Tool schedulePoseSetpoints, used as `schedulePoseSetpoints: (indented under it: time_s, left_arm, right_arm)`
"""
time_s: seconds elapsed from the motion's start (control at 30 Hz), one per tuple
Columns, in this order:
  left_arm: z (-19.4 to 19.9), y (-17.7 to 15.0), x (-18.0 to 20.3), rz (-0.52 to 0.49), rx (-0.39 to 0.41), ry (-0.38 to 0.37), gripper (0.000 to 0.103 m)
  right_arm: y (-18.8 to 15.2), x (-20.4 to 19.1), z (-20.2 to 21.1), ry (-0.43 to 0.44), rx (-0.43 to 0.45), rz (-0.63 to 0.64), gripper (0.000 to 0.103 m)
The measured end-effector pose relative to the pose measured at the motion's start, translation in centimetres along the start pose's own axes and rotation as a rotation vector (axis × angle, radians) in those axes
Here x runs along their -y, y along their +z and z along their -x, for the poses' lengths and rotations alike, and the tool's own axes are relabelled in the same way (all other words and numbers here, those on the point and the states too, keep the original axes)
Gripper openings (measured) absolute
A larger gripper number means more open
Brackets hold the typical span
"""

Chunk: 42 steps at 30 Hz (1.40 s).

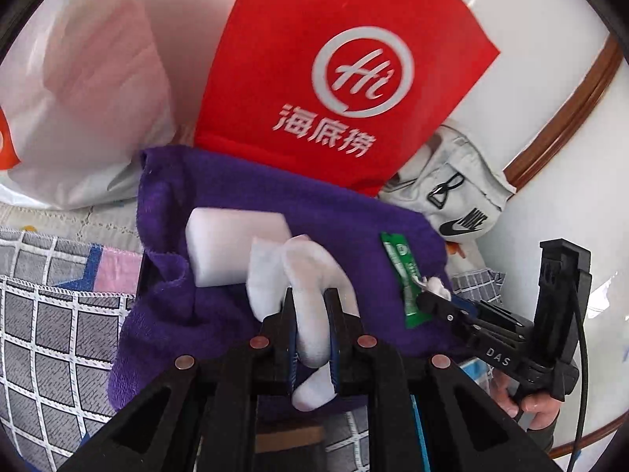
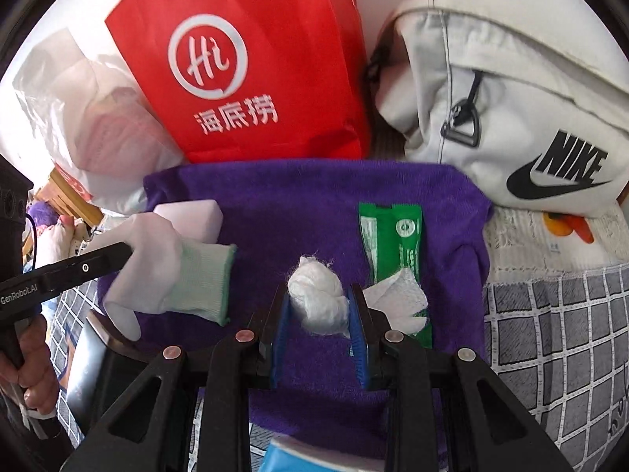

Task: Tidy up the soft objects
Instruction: 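Lower the tissue onto the purple towel and open the right tool while the left tool releases the glove there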

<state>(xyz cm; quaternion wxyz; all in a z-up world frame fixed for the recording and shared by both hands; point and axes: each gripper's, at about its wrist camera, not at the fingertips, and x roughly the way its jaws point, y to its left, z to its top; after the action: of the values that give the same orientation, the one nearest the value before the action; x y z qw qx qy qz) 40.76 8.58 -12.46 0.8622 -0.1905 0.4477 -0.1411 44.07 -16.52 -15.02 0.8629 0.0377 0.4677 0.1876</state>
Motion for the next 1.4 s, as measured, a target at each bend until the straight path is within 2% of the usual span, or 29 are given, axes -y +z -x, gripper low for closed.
schedulePoseSetpoints:
  time_s: [0.2,0.43,0.53,0.6,0.67,0.7,0.77,0.8,0.83,0.87,0.97,1.17,1.4]
  left_arm:
    - [-0.4,0.2,-1.5,0.024,-0.032,0.048,0.013]
    - [0.3,0.6,-3.0,0.057,0.002,0.079,0.013]
    - [-0.1,0.6,-3.1,0.056,-0.010,0.085,0.013]
    - [-0.5,0.6,-2.8,0.038,-0.026,0.093,0.017]
    - [-0.9,0.5,-2.6,0.026,-0.045,0.122,0.030]
    - [-1.0,0.5,-2.6,0.020,-0.053,0.142,0.032]
    - [-1.1,0.5,-2.6,0.016,-0.063,0.171,0.039]
    - [-1.1,0.5,-2.7,0.016,-0.063,0.173,0.042]
    - [-1.0,0.6,-2.8,0.019,-0.063,0.176,0.049]
    - [-0.9,0.6,-2.9,0.024,-0.059,0.185,0.054]
    - [-0.5,0.6,-3.0,0.034,-0.051,0.203,0.057]
    - [0.8,0.7,-2.6,0.033,-0.042,0.212,0.057]
    - [4.7,0.8,-1.1,0.012,0.056,0.212,0.057]
  right_arm:
    - [-0.4,0.3,-0.8,0.021,-0.034,-0.011,0.031]
    - [-0.3,-0.1,-1.4,0.007,-0.054,0.007,0.031]
    - [-0.2,-0.4,-1.3,-0.004,-0.052,0.020,0.031]
    - [-0.1,-0.7,-1.5,-0.009,-0.055,0.026,0.033]
    - [-0.1,-0.9,-1.7,-0.012,-0.062,0.030,0.033]
    - [-0.1,-1.0,-1.8,-0.012,-0.068,0.032,0.035]
    - [-0.1,-0.9,-1.8,-0.013,-0.074,0.032,0.039]
    - [-0.1,-0.8,-1.7,-0.013,-0.073,0.031,0.046]
    - [-0.1,-0.7,-1.7,-0.010,-0.072,0.030,0.052]
    - [-0.1,-0.6,-1.6,-0.008,-0.068,0.027,0.055]
    - [0.0,-0.1,-1.2,0.005,-0.048,0.004,0.065]
    - [0.1,0.0,-0.1,0.000,-0.010,-0.014,0.065]
    - [-0.6,-1.0,3.7,-0.034,0.105,-0.033,0.065]
